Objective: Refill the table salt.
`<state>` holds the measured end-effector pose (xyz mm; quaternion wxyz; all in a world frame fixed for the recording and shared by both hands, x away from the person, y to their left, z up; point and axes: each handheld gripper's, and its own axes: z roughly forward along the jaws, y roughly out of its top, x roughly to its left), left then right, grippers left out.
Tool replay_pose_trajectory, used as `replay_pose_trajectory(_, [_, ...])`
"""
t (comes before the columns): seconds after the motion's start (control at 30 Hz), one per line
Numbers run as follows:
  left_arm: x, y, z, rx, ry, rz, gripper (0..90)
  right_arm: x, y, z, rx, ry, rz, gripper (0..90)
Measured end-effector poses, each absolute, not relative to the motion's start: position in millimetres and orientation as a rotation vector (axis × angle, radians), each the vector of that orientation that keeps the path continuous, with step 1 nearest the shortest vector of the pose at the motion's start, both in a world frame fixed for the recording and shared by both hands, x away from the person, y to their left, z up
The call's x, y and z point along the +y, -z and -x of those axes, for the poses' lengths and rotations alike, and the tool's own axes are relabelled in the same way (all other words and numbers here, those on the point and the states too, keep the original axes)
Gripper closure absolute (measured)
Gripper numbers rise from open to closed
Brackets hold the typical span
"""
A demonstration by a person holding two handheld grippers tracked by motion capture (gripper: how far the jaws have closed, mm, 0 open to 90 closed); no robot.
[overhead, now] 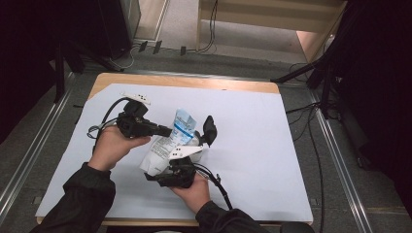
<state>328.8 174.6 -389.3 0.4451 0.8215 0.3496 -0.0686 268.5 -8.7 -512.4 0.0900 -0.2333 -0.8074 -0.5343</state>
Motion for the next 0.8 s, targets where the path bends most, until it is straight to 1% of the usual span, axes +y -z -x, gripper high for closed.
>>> replay_pose_trajectory(0.37, [181, 388, -325, 0.853, 0.172, -2.037, 90.0, -10, 514, -266, -2.412, 1.617, 0.695, 59.1])
replay_pose_trajectory(0.5, [185, 384, -322, 0.837, 0.212, -1.996, 90.0, -10, 514, -265, -2.428, 1.619, 0.691, 59.1])
replay_pose_trajectory(0.8, [189, 383, -319, 0.841, 0.194, -2.008, 90.0, -11, 515, -266, -2.456, 1.614, 0.702, 59.1])
